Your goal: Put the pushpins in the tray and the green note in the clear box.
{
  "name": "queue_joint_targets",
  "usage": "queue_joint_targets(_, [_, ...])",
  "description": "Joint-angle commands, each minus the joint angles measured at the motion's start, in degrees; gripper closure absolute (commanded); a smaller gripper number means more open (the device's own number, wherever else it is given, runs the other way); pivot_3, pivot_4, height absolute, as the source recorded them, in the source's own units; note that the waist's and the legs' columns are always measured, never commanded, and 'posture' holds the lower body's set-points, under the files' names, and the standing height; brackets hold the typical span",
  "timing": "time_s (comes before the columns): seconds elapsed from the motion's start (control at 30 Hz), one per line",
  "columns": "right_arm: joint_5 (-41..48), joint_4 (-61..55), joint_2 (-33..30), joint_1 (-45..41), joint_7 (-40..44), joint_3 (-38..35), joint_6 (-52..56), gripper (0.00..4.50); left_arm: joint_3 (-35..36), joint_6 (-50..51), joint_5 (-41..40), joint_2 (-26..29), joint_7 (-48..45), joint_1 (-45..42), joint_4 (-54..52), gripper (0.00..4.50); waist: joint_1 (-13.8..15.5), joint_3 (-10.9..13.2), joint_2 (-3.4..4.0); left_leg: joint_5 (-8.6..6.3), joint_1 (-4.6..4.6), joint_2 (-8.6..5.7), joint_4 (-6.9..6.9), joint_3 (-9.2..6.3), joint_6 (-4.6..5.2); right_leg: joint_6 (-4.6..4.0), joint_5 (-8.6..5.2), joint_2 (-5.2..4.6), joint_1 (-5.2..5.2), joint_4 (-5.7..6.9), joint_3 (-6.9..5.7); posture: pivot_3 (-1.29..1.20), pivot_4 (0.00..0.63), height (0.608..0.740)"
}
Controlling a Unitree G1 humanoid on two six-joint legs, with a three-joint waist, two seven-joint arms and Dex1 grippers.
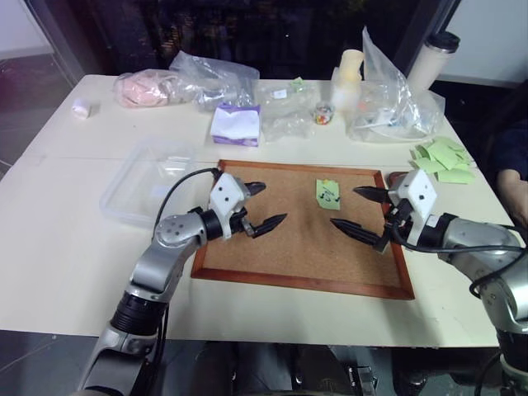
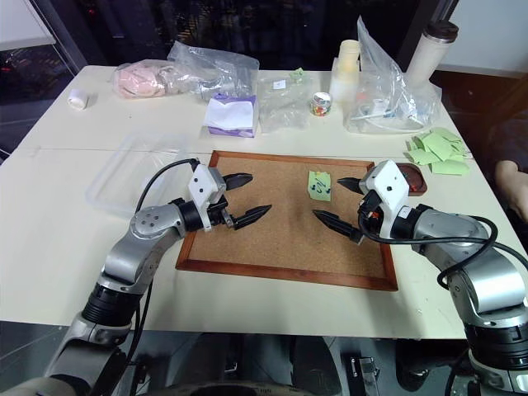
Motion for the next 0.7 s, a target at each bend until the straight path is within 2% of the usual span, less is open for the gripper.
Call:
queue_joint_targets(0.03, [0.0,-0.5,-0.3,-0.9,0.2,-1.0,-0.8,0.0,1.4,-0.4,-1.2,-0.4,0.3,-0.7,-1.4,0.08,0.0,0.0,0.0,0.0,0.0,0.0,0.0,0.0,0.0,0.0,0.0,0.0,0.0,0.0,0.0,0.0,0.15,0.74])
queue_joint_targets(0.7, [-0.4,-0.7,-0.8,-1.2,1.4,-0.9,-0.9,0.0,0.0,-0.1,-0.8,-0.9,0.6,0.9,-2.0,0.08,0.0,0.0,0.0,0.0,0.0,0.0,0.0,0.0,0.0,0.0,0.0,0.0,0.0,0.0,0.0,0.0,0.15,0.74])
